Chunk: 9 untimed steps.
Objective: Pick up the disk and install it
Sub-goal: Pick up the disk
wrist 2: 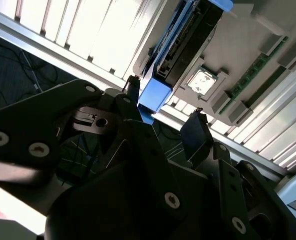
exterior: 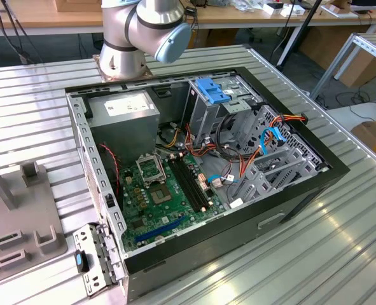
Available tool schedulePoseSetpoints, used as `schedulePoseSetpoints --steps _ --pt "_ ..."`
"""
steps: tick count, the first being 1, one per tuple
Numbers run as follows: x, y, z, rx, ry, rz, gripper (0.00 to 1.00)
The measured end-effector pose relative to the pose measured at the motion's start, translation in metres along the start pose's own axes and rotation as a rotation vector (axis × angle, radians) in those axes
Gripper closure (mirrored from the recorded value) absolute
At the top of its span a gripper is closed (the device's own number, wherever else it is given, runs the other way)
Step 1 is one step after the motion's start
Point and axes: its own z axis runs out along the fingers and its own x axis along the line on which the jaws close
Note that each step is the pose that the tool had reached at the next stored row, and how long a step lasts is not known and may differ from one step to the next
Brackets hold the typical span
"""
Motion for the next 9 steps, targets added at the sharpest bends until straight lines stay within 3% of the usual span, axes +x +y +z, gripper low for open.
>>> schedulePoseSetpoints --steps 5,6,9 --pt "0.0001 -0.0001 0.0036 0.0003 0.0 0.0 0.4" --pt "0.0002 -0.0003 0.0099 0.0 0.0001 0.0 0.4" --pt "0.0003 -0.0006 0.0193 0.0001 0.0001 0.0 0.4"
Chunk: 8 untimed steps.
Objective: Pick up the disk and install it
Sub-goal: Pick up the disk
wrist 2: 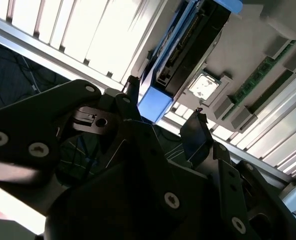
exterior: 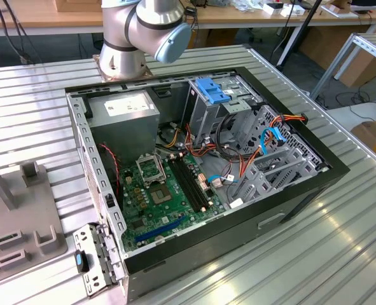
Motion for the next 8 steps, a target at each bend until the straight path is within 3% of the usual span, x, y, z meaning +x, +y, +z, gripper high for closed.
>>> schedulePoseSetpoints --steps 5,8 --pt "-0.0032 0.0001 0.0026 0.0 -0.0007 0.0 0.4" --pt "-0.0031 -0.0001 0.012 -0.0001 -0.0007 0.0 0.4"
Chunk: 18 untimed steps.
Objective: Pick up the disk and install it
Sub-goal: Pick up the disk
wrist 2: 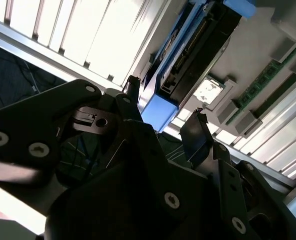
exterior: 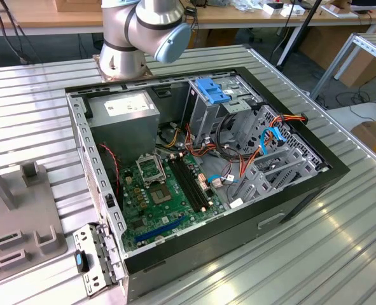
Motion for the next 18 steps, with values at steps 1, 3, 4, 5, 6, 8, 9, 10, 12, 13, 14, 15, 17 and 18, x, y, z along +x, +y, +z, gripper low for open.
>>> schedulePoseSetpoints --steps 1,3,4,5,6,8,9,10,12,13,14,15,17,18 --pt "0.0 0.0 0.002 0.0 0.0 0.0 0.4" --pt "0.0001 -0.0001 0.0049 0.0 0.0 0.0 0.4" --pt "0.0001 -0.0001 0.0061 0.0 0.0 0.0 0.4" --pt "0.0001 0.0002 0.0072 -0.0002 -0.0024 0.0 0.4" --pt "0.0001 0.0003 0.0074 -0.0001 -0.0139 -0.001 0.4" --pt "0.001 0.0005 0.0074 -0.0001 -0.0373 -0.002 0.4" --pt "0.0018 0.0005 0.0074 -0.0002 -0.0464 -0.002 0.4" --pt "0.0036 0.0005 0.0073 -0.0002 -0.0498 -0.002 0.4" --pt "0.0071 0.0007 0.0081 0.0006 -0.0502 -0.002 0.4" --pt "0.0072 0.0009 0.01 0.0005 -0.0505 -0.003 0.4" --pt "0.0073 0.0012 0.0115 0.0006 -0.0513 -0.004 0.4" --pt "0.0074 0.0019 0.0116 0.0006 -0.0513 -0.004 0.4" --pt "0.0073 0.0023 0.0124 0.0016 -0.0515 -0.004 0.4" --pt "0.0074 0.0023 0.0128 0.0022 -0.0514 -0.004 0.4"
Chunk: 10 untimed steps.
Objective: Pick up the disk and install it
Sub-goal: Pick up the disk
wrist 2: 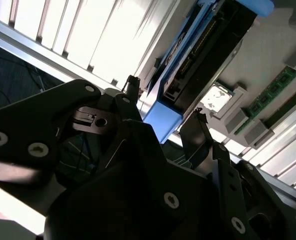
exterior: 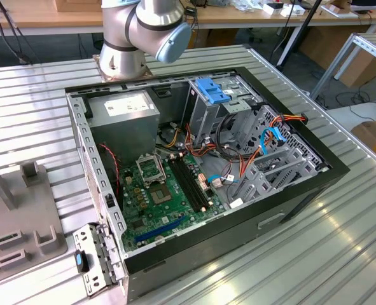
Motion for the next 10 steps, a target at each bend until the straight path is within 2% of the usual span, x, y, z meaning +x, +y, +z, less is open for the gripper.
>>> schedulePoseSetpoints --steps 8,9,10 --pt "0.0 0.0 0.001 0.0008 0.0 0.0 0.4" --pt "0.0 0.0 0.001 0.0008 0.0 -0.001 0.48" --pt "0.0 0.0 0.001 0.0008 0.0 -0.001 0.48"
